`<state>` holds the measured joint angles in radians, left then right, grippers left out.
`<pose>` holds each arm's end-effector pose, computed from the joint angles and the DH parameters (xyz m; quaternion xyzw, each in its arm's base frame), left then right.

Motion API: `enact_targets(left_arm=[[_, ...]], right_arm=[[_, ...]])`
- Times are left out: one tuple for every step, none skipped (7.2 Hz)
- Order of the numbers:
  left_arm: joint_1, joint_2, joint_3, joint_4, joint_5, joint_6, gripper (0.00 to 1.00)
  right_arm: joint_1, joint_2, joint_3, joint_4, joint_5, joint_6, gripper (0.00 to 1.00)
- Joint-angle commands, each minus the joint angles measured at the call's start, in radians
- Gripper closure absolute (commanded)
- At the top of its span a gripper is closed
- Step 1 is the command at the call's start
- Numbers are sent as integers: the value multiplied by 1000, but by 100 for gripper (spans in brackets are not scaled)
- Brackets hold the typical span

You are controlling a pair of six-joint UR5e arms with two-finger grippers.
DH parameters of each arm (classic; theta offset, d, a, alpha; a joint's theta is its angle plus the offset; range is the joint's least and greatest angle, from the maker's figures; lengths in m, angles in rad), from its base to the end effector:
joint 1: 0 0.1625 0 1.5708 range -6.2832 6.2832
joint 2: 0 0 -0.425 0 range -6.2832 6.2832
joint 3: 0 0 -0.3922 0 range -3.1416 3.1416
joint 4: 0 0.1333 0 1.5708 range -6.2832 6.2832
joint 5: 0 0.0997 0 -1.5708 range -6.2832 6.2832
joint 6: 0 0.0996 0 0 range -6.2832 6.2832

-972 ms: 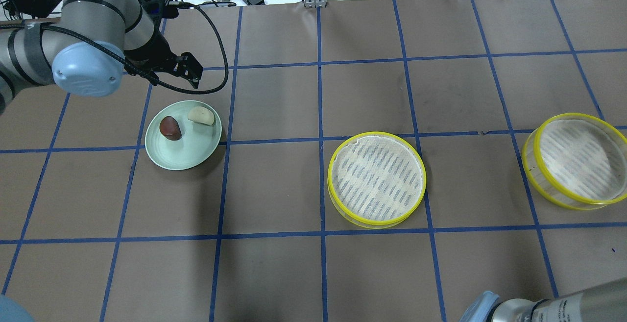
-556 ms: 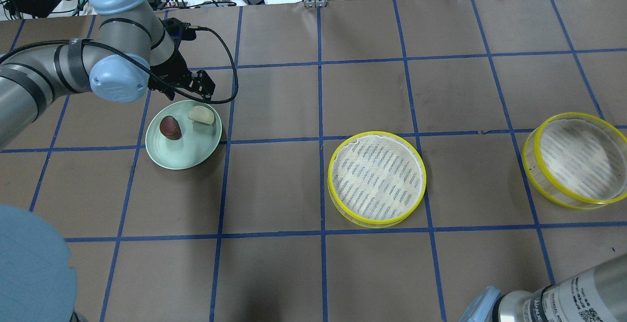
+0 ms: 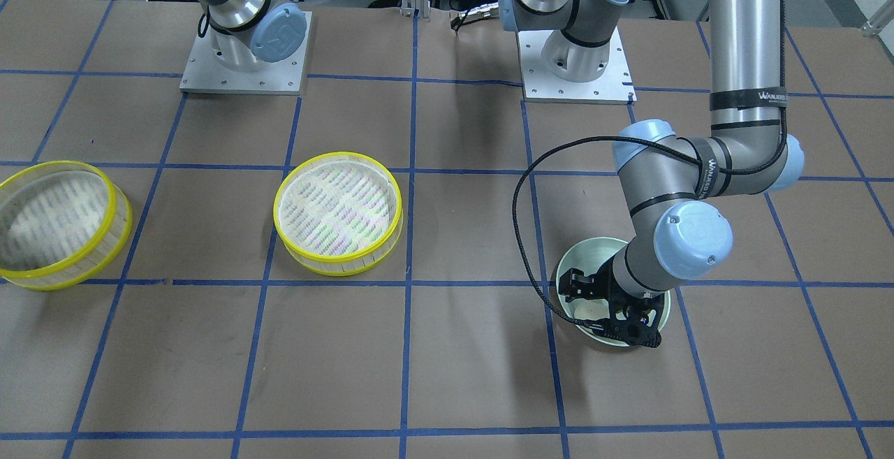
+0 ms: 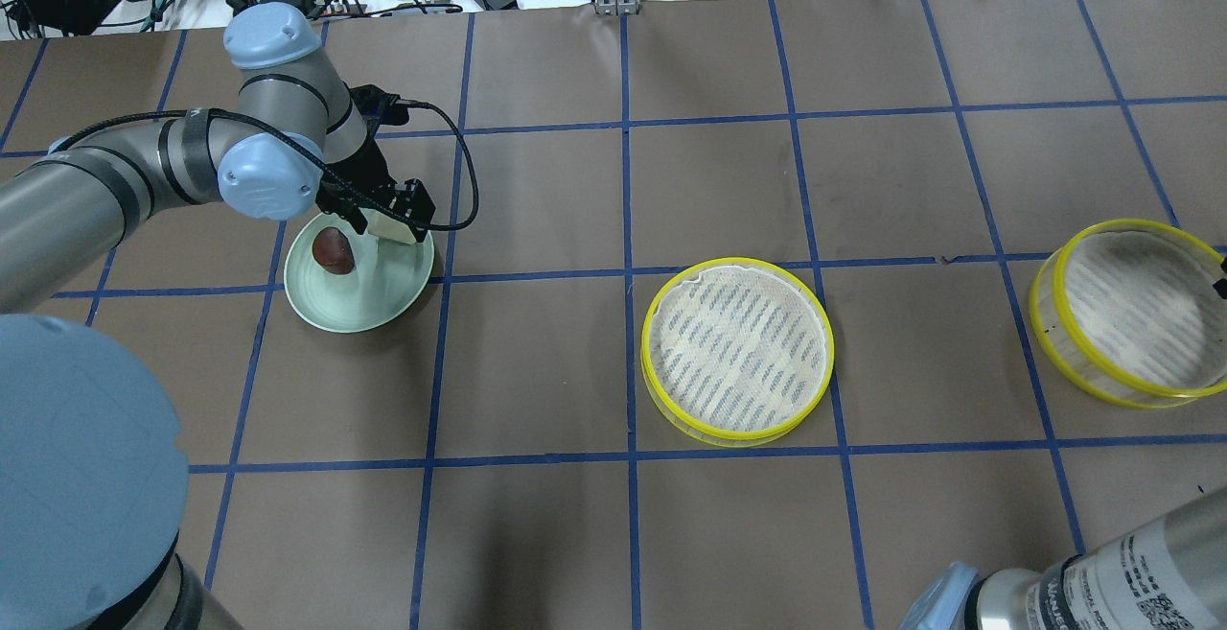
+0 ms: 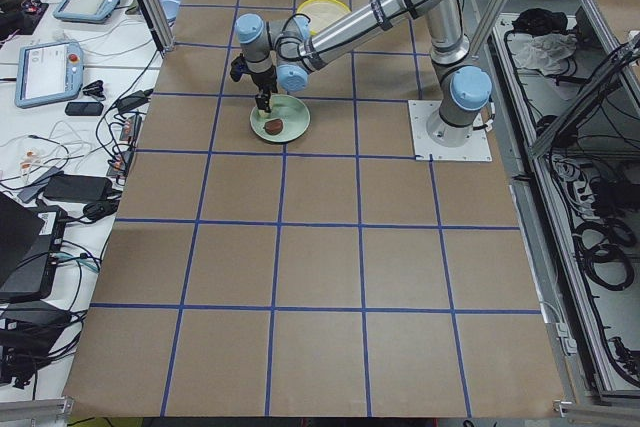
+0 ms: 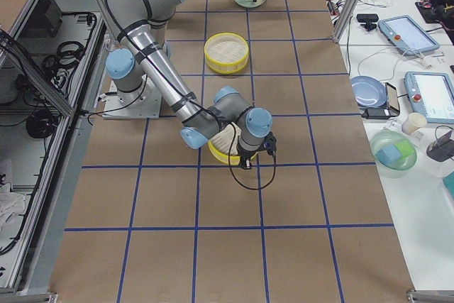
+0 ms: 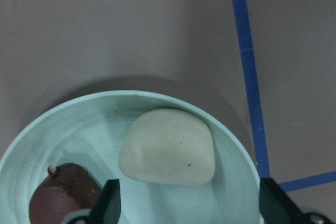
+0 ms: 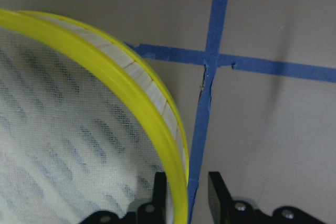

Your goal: Stack buns with steamer

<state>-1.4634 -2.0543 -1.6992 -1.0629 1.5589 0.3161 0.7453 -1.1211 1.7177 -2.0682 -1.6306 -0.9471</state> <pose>-0.0686 -0.6183 0.2041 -0.1037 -0.9932 -0.0496 0.0167 -0.3535 -0.4995 0.2161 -0.0621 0.9964 0.0545 0.0195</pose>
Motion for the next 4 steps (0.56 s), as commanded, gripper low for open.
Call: enact_targets(left_arm=[[0,-12,0,0,1,4,81],[0,-12,1,0,3,-12,97],[14,-12,6,0,3,-12,100],[26,-7,13,0,1,-9,100]], right_arm=[[5,-9,11,5,-3,30,100],[15,-37,6,10,-3,28,100],[37,-86,3,55,-2,36,100],[74,-133,2,98,-2,63,100]])
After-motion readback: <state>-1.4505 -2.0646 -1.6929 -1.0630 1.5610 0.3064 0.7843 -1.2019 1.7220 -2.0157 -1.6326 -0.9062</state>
